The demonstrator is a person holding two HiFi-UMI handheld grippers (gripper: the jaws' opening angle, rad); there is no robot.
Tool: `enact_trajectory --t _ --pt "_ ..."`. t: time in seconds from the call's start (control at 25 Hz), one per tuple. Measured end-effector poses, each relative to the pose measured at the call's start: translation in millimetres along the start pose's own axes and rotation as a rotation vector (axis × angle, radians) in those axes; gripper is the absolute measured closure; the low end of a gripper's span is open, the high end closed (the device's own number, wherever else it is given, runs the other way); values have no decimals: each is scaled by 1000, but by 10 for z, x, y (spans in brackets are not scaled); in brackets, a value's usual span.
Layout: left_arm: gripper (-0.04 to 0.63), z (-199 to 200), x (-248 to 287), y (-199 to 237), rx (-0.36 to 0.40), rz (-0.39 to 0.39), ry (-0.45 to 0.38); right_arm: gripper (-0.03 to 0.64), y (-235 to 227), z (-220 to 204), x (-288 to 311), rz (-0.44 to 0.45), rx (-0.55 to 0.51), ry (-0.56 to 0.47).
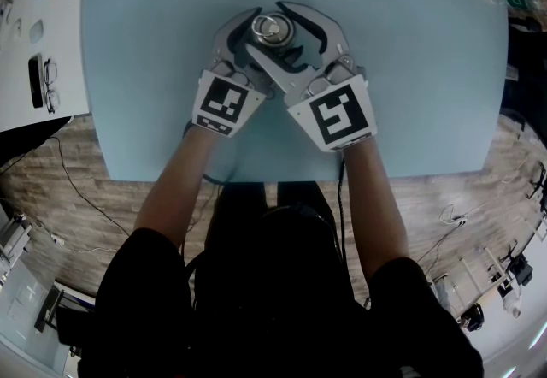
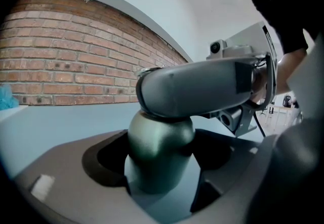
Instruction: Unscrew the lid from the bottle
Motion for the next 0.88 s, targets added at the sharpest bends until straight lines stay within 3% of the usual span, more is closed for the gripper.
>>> enact_trajectory --t 0.88 --pt "219 -3 1 -3 3 -7 -1 348 -1 -15 -10 2 -4 2"
Point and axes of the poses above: the fingertips, and each gripper's own axes: x forward along the fingers, y to its left, z out of its top, the point moved 4 cm from there along -x, backward along the fingers, and after that the axes turned 14 degrees about y, right-handed, at the moved point
